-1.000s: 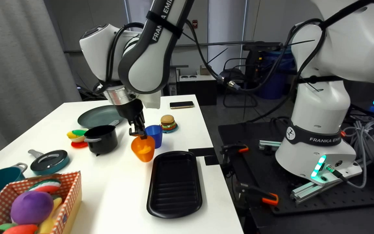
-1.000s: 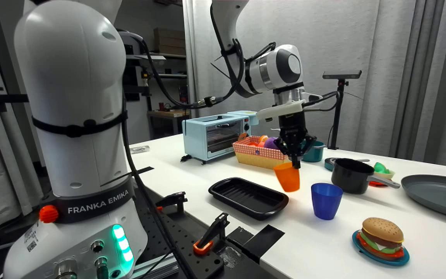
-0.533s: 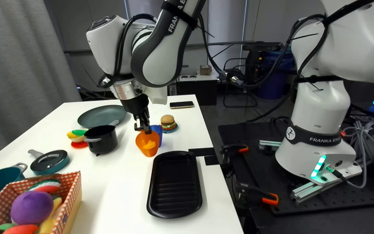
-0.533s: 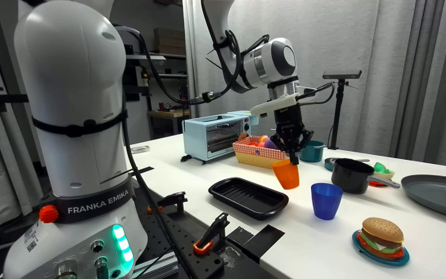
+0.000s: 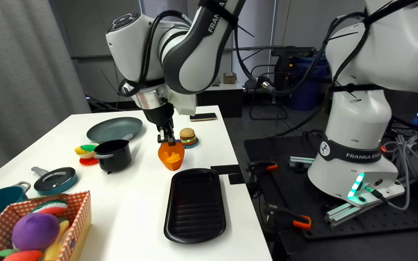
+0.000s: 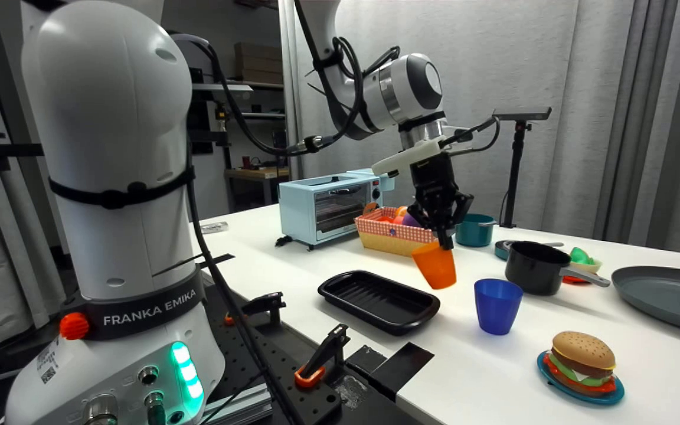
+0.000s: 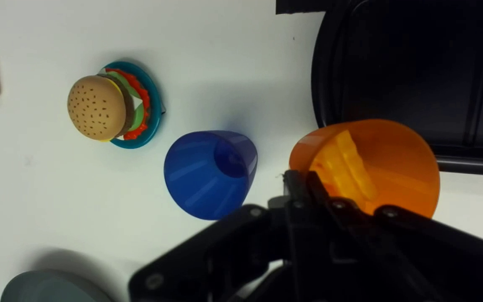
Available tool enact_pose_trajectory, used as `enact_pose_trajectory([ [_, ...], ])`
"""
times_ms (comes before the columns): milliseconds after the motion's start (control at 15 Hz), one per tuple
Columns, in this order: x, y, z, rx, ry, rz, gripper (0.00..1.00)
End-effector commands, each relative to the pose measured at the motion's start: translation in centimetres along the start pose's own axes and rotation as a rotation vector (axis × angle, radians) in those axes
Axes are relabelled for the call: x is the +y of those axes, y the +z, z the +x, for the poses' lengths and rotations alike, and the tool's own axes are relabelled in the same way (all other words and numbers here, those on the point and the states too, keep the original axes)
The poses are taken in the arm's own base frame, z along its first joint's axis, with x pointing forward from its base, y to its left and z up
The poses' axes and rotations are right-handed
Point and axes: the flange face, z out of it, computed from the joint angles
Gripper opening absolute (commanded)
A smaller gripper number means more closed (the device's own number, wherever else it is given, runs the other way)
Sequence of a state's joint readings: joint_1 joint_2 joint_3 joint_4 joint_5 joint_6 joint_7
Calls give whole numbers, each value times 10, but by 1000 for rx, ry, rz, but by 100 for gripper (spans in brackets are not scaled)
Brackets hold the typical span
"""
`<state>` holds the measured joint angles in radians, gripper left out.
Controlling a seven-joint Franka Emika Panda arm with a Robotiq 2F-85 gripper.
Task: Pour the contents of the orange cup onto the oven tray
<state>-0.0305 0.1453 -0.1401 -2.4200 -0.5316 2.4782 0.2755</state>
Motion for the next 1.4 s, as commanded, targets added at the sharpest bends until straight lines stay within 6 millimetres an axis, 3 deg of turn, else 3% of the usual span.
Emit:
enact_pose_trajectory([
  [0, -6, -6, -11, 27, 16, -46, 1],
  [400, -19, -8, -7, 71, 49, -246, 1],
  [800, -36, -2, -16, 46, 82, -390, 1],
  [1333, -70, 12, -25, -6, 112, -588, 1],
])
